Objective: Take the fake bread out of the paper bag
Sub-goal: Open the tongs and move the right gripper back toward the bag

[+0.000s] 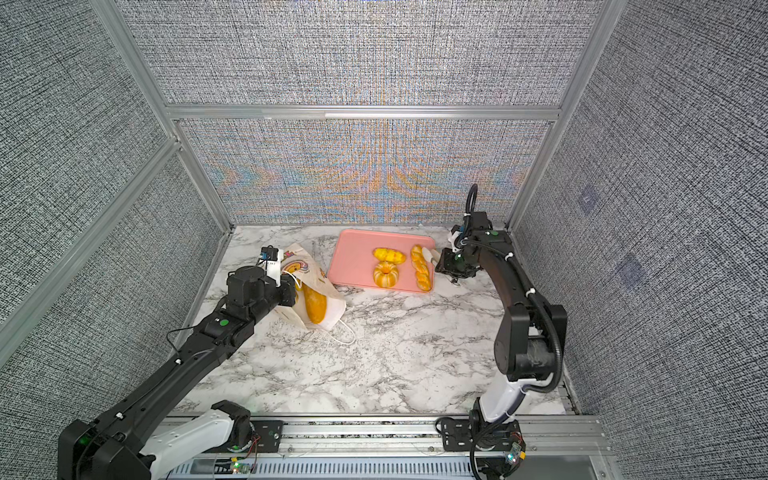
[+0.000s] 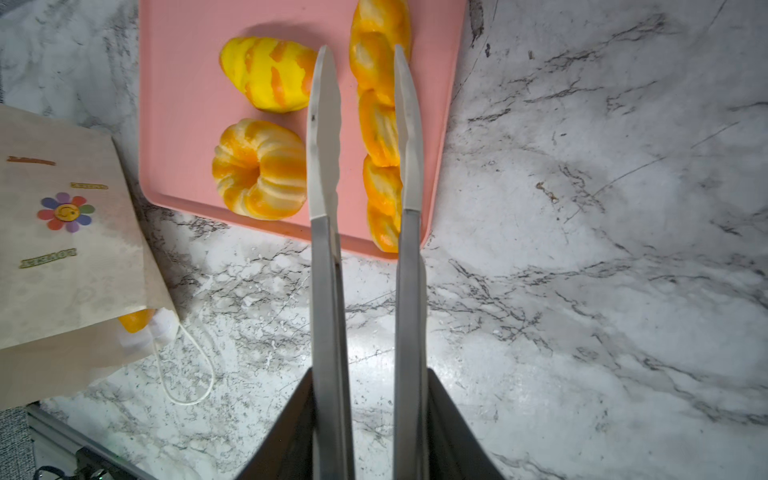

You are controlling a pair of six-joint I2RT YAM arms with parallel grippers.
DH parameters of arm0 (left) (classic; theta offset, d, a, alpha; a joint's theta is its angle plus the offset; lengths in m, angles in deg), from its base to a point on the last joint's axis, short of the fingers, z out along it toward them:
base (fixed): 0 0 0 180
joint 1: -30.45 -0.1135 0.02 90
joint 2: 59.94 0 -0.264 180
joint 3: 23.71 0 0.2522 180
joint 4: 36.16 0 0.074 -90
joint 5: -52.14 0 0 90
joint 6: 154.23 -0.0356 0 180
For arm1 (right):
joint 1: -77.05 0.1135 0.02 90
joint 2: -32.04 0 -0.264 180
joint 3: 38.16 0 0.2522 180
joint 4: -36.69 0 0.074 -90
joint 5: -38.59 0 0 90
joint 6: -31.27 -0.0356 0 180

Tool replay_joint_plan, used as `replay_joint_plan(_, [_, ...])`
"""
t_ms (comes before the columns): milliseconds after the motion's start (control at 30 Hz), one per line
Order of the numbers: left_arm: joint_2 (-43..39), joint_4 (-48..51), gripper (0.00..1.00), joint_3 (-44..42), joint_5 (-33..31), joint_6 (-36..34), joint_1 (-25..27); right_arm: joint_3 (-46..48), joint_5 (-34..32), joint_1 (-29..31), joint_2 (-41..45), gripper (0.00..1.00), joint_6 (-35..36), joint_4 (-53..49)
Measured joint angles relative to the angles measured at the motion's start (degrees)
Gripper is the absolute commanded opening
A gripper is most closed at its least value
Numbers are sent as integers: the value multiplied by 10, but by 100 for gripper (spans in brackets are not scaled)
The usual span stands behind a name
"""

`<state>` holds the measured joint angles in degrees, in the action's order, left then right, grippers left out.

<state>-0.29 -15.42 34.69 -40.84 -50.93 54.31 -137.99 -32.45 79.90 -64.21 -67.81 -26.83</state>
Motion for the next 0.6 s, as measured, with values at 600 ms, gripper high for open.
replay_joint_plan(600, [-4,-9,0,-12,2,2,0,317,170,327,325,37,-255,231])
